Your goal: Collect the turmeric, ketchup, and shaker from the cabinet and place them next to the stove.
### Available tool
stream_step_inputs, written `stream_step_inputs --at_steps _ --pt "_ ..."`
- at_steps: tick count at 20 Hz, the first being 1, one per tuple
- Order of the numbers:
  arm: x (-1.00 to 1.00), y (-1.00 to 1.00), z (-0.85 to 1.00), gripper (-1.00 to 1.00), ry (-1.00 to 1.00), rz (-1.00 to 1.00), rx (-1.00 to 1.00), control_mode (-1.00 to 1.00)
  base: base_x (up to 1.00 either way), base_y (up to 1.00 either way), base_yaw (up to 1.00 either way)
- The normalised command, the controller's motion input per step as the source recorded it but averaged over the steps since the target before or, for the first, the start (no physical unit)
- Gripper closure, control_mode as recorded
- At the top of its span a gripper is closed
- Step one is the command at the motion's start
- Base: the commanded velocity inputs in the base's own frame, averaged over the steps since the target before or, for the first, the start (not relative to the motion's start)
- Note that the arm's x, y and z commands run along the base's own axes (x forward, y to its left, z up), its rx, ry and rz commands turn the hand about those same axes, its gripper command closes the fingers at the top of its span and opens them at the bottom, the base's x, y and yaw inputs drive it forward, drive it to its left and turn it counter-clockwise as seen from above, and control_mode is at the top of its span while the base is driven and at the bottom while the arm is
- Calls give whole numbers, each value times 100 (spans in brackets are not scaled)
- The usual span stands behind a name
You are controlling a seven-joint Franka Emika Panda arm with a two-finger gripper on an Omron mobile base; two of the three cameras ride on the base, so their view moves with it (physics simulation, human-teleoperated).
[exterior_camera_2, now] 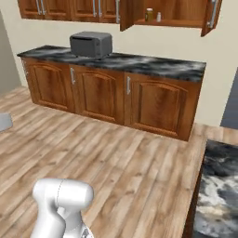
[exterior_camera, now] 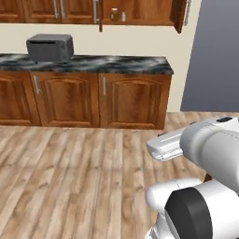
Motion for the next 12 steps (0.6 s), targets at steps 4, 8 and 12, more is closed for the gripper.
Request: stream_step_inputs --at_steps 4,8,12 --pt "0 0 0 -100 0 0 0 100 100 6 -38" --pt "0 0 0 -100 0 0 0 100 100 5 -35" --pt "0 0 0 -100 0 0 0 100 100 9 -33"
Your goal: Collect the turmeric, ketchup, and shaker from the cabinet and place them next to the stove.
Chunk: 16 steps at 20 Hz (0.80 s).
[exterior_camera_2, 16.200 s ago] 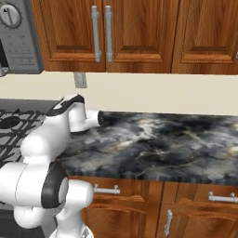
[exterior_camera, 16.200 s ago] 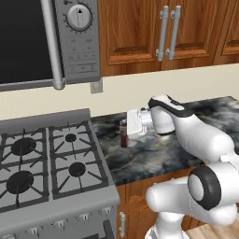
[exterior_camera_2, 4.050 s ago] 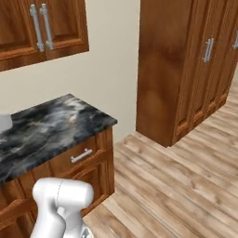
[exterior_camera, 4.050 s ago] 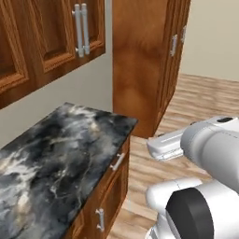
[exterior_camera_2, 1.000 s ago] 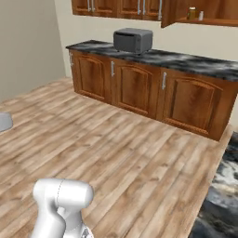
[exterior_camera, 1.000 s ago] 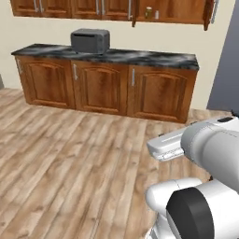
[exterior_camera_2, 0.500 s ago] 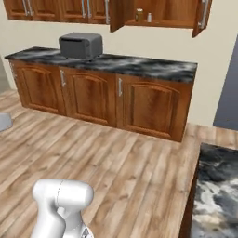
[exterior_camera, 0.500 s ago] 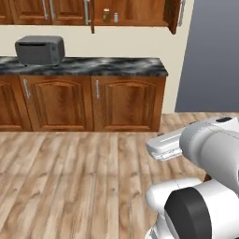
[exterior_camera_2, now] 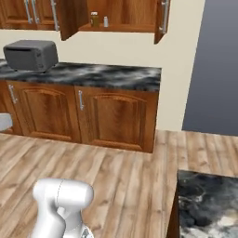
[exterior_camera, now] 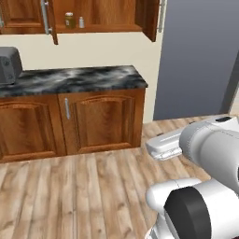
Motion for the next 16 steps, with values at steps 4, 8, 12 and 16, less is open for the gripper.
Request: stream_step_inputs --at_steps 4,8,12,16 --pt "0 0 0 -100 0 0 0 100 100 20 -29" --pt "0 0 0 -100 0 0 0 100 100 23 -19" --pt "0 0 0 -100 0 0 0 100 100 10 -2" --pt "0 0 0 -100 0 0 0 100 100 11 0"
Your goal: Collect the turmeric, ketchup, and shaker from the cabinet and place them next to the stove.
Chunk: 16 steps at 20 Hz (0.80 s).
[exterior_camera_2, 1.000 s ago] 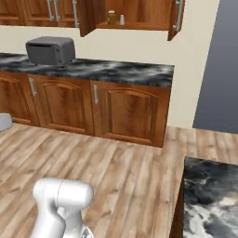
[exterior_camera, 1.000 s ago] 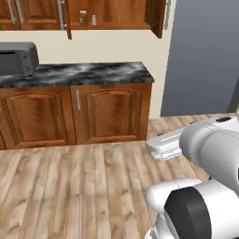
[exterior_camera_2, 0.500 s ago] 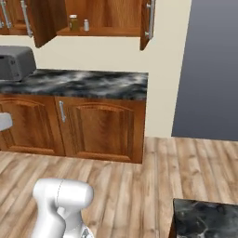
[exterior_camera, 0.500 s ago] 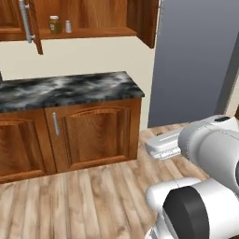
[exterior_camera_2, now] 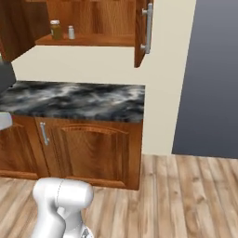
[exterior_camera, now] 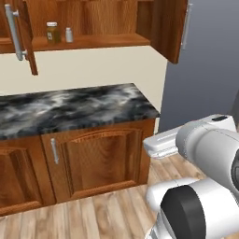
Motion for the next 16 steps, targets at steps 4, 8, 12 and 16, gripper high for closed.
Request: stream_step_inputs --at_steps 4,8,12,16 --pt "0 0 0 -100 0 0 0 100 100 18 0" --pt "0 0 0 -100 0 0 0 100 94 31 0" --pt "0 0 0 -100 0 0 0 100 72 37 5" --pt "0 0 0 -100 0 0 0 100 65 38 11"
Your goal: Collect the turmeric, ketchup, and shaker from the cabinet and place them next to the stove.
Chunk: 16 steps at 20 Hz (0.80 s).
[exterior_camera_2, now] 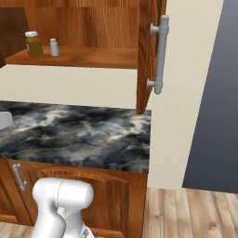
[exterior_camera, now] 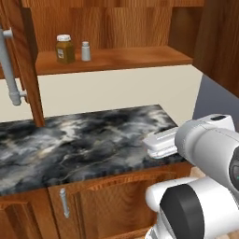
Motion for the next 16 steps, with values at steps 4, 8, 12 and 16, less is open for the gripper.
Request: stream_step_inputs --at_steps 4,8,12,16 --pt "0 0 0 -100 0 0 0 100 58 34 17" --pt "0 0 0 -100 0 0 0 100 55 29 21" --pt "0 0 0 -100 0 0 0 100 57 15 19" --pt "0 0 0 -100 0 0 0 100 53 5 7"
